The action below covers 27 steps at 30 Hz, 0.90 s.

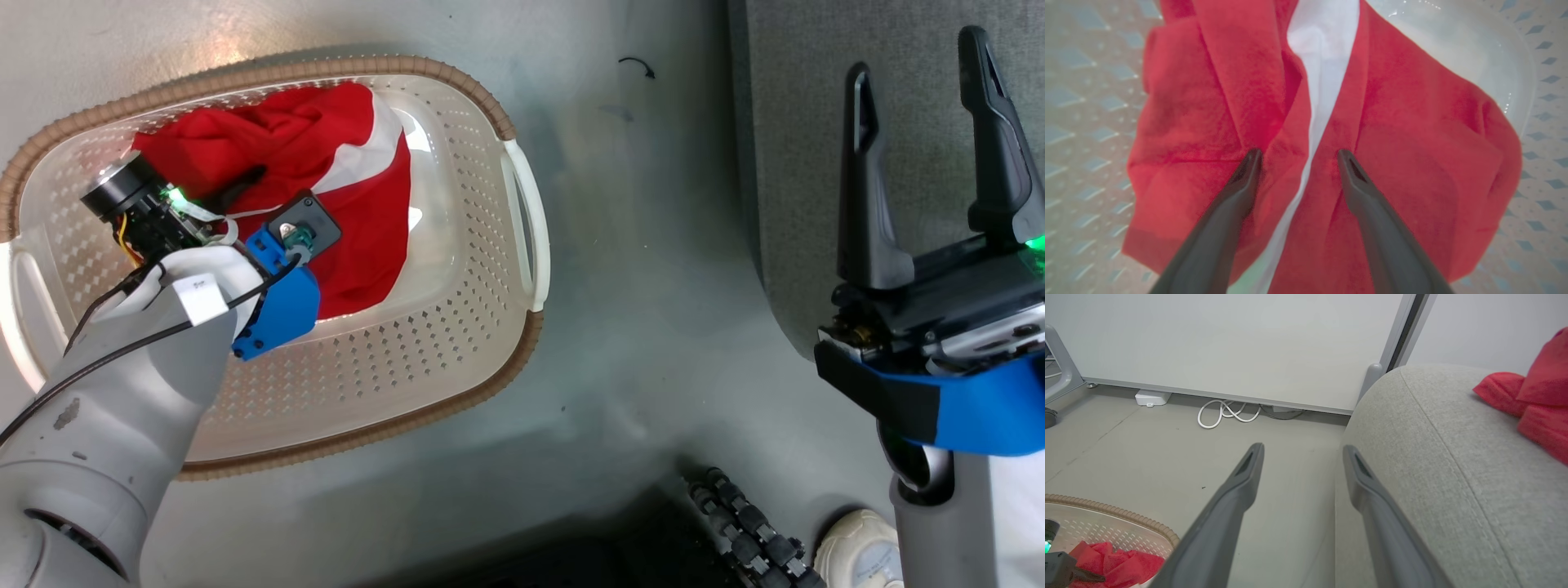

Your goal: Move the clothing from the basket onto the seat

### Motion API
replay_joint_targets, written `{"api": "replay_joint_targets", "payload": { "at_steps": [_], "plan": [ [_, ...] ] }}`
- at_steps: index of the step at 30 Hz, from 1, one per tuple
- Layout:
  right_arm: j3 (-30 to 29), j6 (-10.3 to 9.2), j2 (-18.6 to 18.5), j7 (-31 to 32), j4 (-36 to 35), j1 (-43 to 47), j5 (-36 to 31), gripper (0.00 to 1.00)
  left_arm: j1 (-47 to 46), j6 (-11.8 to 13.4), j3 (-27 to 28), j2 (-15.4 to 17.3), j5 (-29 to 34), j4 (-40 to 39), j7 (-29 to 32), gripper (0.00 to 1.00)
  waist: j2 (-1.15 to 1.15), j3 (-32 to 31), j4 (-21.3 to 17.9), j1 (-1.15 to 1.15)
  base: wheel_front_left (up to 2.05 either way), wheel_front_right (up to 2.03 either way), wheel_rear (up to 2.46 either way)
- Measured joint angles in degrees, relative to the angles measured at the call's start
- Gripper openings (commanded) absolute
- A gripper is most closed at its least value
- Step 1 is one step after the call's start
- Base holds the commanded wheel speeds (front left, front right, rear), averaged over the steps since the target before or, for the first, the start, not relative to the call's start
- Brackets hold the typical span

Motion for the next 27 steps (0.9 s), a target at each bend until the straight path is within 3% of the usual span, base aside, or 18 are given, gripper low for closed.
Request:
{"api": "replay_joint_targets", "payload": {
  "at_steps": [8,9,10,20,27],
  "plan": [
    [-0.22,0.0,0.0,0.0,-2.65,2.21,-1.46,1.0,-0.35,0.79,-0.02,-0.84,-0.87,0.03,2.26,1.0,0.0,0.55,0.51,0.0,0.0,0.0,0.0],
    [-0.26,0.0,0.0,0.0,-3.04,2.4,-1.57,1.0,-0.4,0.79,-0.02,-0.94,-0.94,0.03,2.7,0.45,0.0,0.59,0.59,0.0,0.0,0.0,0.0],
    [-0.31,0.0,0.0,0.0,-3.65,2.87,-2.0,1.0,-0.46,1.31,-0.13,-1.11,-1.03,0.04,2.61,0.0,0.0,0.65,0.75,0.0,0.0,0.0,0.0],
    [-0.4,0.0,0.0,0.0,-4.28,3.17,-2.96,1.0,-0.81,2.35,-0.79,-2.6,-1.6,0.08,4.12,0.0,0.0,0.72,1.63,0.0,0.0,0.0,0.0],
    [-0.3,0.01,0.0,0.0,-3.9,0.44,-2.67,1.0,-1.26,1.79,-0.29,-3.52,-3.34,0.13,-0.58,0.0,0.0,0.35,2.22,0.0,0.0,0.0,0.0]
  ]
}}
